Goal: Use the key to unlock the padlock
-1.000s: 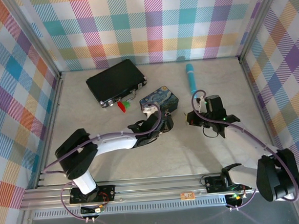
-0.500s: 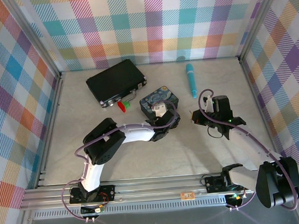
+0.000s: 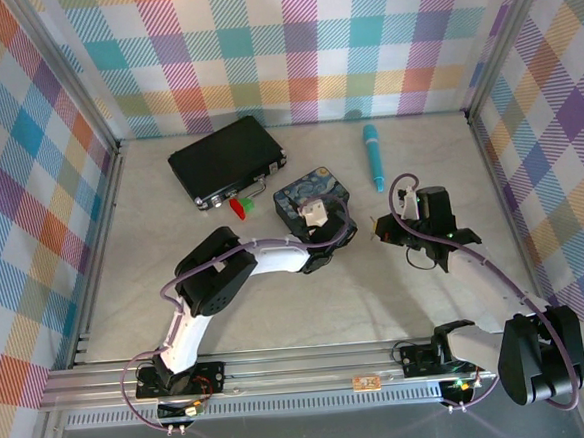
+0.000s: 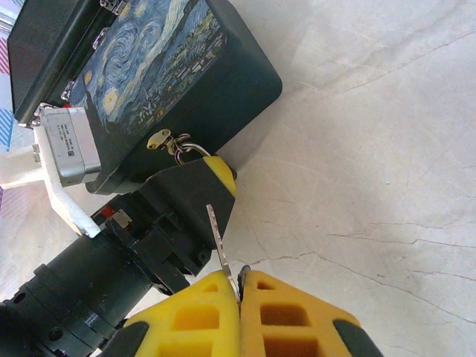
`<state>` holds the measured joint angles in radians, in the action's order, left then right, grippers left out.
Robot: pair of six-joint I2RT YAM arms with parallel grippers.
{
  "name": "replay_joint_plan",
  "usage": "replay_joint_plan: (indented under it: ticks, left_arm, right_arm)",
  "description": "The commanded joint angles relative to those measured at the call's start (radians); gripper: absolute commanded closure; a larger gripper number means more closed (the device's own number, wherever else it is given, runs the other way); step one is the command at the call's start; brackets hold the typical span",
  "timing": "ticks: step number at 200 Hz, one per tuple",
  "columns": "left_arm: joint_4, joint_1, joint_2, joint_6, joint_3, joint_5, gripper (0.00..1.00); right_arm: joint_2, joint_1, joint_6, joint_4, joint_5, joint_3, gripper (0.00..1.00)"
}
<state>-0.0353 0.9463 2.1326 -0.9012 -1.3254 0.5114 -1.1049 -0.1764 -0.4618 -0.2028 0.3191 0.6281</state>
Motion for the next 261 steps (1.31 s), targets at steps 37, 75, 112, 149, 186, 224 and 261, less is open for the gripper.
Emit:
replay_joint_plan:
  ticks: [37, 75, 112, 149, 186, 224, 261]
  left_arm:
    - [-0.107, -0.057, 0.080, 0.014, 0.002, -0.095, 0.75]
    - [-0.178, -0.058, 0.050, 0.029, 0.050, -0.152, 0.86]
    - [-0.233, -0.064, -0.012, 0.037, 0.107, -0.219, 0.96]
    - [-0.284, -0.084, -0.050, 0.030, 0.132, -0.330, 1.00]
    - [-0.332, -0.092, -0.093, 0.015, 0.142, -0.496, 1.00]
    - [-0.435, -0.112, -0.150, -0.109, 0.220, -0.618, 1.00]
    - [-0.632, -0.132, -0.162, -0.274, 0.287, -0.703, 1.00]
  right_arm:
    - [-0.031, 0.014, 0.010, 0.046, 0.039, -0.010, 1.00]
    - [-0.047, 0.015, 0.004, 0.060, 0.051, -0.014, 1.00]
    - [-0.049, 0.017, -0.005, 0.077, 0.055, -0.030, 1.00]
    - [-0.053, 0.017, -0.012, 0.088, 0.064, -0.035, 1.00]
    - [-0.049, 0.017, -0.009, 0.088, 0.078, -0.054, 1.00]
    - [-0.058, 0.017, -0.037, 0.146, 0.106, -0.117, 1.00]
    - [-0.089, 0.017, -0.115, 0.299, 0.194, -0.201, 1.00]
